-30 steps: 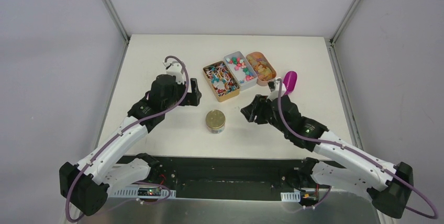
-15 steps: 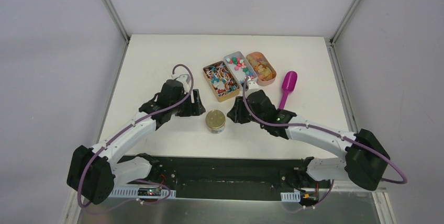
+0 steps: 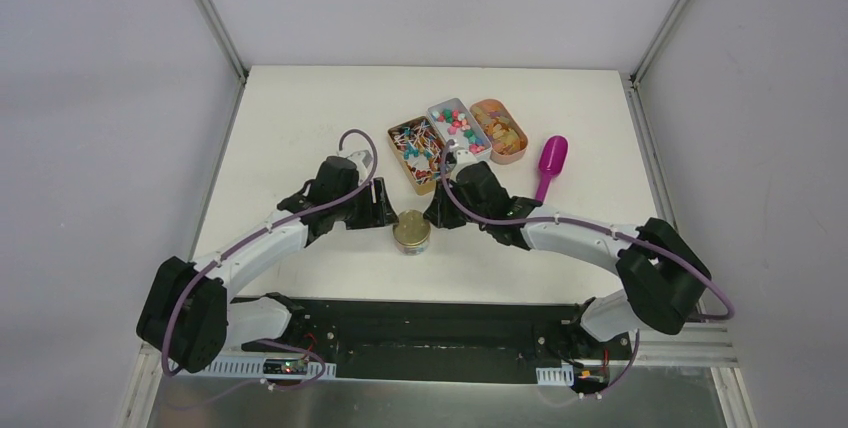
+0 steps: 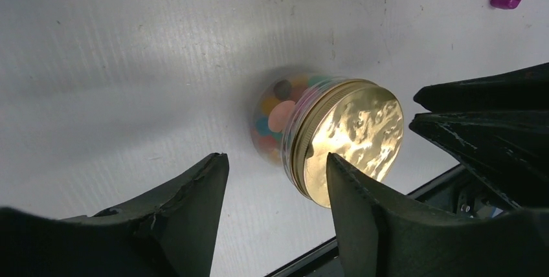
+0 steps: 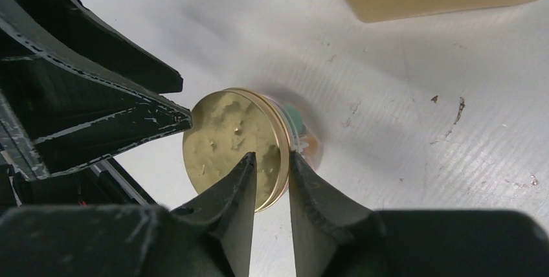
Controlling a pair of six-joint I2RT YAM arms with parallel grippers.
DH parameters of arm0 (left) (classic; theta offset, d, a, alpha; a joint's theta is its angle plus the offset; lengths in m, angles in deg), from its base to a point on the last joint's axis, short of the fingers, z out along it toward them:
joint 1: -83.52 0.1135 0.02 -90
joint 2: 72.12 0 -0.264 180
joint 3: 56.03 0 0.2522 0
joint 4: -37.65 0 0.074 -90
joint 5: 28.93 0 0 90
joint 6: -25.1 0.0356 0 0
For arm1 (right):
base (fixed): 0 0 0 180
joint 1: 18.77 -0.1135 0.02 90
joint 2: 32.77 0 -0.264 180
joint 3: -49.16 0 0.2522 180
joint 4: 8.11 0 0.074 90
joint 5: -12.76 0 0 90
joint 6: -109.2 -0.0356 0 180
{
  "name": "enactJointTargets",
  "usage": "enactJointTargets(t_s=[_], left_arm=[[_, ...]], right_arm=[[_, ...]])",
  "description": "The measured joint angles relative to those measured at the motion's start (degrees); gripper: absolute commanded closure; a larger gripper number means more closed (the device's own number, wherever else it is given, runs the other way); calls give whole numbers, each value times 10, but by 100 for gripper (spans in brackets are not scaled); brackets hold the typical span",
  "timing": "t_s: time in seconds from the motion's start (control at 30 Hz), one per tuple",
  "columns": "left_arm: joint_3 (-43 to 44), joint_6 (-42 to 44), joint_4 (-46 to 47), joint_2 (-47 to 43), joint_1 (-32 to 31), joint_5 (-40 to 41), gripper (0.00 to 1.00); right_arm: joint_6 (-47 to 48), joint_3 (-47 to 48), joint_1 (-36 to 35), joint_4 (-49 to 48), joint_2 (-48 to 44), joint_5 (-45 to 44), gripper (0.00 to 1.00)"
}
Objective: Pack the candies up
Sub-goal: Close the bottle lid on the packing bottle.
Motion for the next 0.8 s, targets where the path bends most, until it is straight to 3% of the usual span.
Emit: enactJointTargets(t_s=[0.5,0.8], left_arm=[[-3,-13,39,44,0,-29,53],[-13,-28,68,50,0,-54,54]], right_arm=[[4,-5,22,-17,34,26,81],[-3,-34,38,-69,34,53,77]])
